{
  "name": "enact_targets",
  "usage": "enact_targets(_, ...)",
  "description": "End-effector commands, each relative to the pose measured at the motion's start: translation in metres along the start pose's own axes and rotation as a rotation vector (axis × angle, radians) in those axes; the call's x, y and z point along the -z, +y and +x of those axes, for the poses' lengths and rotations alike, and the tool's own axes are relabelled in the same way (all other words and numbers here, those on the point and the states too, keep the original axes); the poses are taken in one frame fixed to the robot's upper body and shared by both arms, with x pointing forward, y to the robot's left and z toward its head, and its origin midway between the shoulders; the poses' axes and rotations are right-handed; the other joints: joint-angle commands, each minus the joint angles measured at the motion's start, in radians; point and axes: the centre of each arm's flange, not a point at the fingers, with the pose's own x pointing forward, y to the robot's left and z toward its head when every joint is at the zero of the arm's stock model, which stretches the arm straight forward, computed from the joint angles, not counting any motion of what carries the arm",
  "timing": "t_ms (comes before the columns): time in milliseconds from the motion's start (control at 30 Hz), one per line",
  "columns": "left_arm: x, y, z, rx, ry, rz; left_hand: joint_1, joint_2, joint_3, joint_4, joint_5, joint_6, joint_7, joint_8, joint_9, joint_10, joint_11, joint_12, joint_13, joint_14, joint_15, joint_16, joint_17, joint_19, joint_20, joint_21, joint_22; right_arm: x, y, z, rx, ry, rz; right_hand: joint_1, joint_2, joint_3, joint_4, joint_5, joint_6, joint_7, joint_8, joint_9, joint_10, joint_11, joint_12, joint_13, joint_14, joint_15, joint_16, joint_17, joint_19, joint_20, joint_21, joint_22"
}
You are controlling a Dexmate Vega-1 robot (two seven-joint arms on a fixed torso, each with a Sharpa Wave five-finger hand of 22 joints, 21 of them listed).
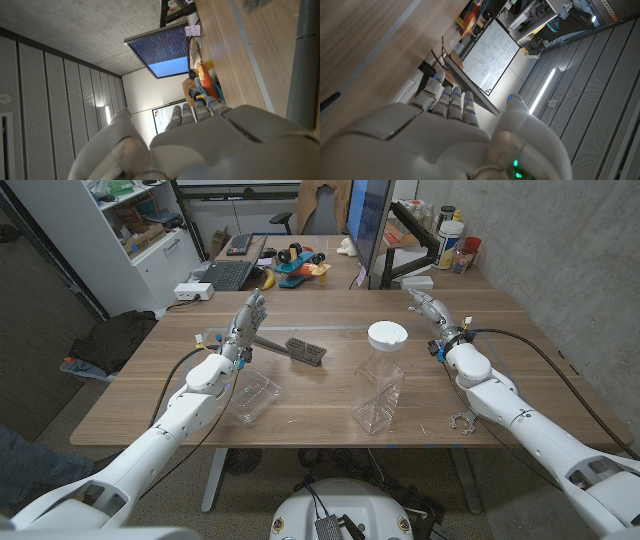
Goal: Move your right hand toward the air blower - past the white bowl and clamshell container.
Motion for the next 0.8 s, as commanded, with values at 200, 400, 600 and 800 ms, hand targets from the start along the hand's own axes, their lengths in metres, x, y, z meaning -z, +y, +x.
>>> enact_targets(200,-0.002,-0.003,-0.0017,0.001,0.004,0.024,0.004,0.009,-0.001,-0.007,-0.002,0.007,0.003,0.007,0.004,0.0,-0.001,0.007,0.002,0.004,0.0,0.006,0.002,-0.001,0.003,-0.004,0.002,-0.0081,-0.0109,-0.002,0.015,-0.006,-0.122,-0.009,-0.006,-0.006,-0.003,0.009,0.005,-0.009,0.008,0.003,0.017,-0.01,0.009,0.005,0.012,-0.009,0.007,-0.001,0.013,-0.001,-0.007,0.006)
enact_targets(400,-0.0019,-0.0038,-0.0023,0.001,0.005,0.021,0.004,0.009,-0.001,-0.008,-0.002,0.007,0.003,0.007,0.004,0.001,-0.001,0.007,0.001,0.004,-0.001,0.006,0.002,-0.001,0.003,-0.006,0.002,-0.0082,-0.012,-0.0029,0.019,0.002,-0.167,-0.011,-0.007,-0.008,-0.004,0.01,0.006,-0.012,0.007,0.003,0.02,-0.01,0.009,0.005,0.015,-0.01,0.007,-0.003,0.013,0.0,-0.011,0.006)
enact_targets(600,-0.0001,-0.0061,-0.0037,0.003,0.006,0.017,0.004,0.009,-0.002,-0.009,-0.003,0.008,0.003,0.006,0.004,0.001,-0.001,0.007,0.0,0.005,-0.001,0.006,0.002,-0.002,0.006,-0.008,0.002,-0.0078,-0.0139,-0.0022,0.021,0.005,-0.199,-0.013,-0.008,-0.008,-0.004,0.012,0.008,-0.013,0.008,0.003,0.02,-0.004,0.007,0.005,0.013,-0.009,0.006,-0.004,0.01,0.003,-0.016,0.006)
enact_targets(800,0.002,-0.0056,-0.0063,-0.001,0.009,0.016,0.004,0.009,-0.002,-0.01,-0.003,0.012,0.004,0.007,0.004,0.002,-0.002,0.007,-0.001,0.005,0.0,0.006,0.002,0.0,0.006,-0.01,0.002,-0.0096,-0.0149,-0.0012,0.024,0.002,-0.244,-0.014,-0.008,-0.009,-0.006,0.014,0.008,-0.026,0.007,0.003,0.019,-0.005,0.005,0.005,0.011,-0.008,0.003,-0.007,0.008,0.005,-0.023,0.006)
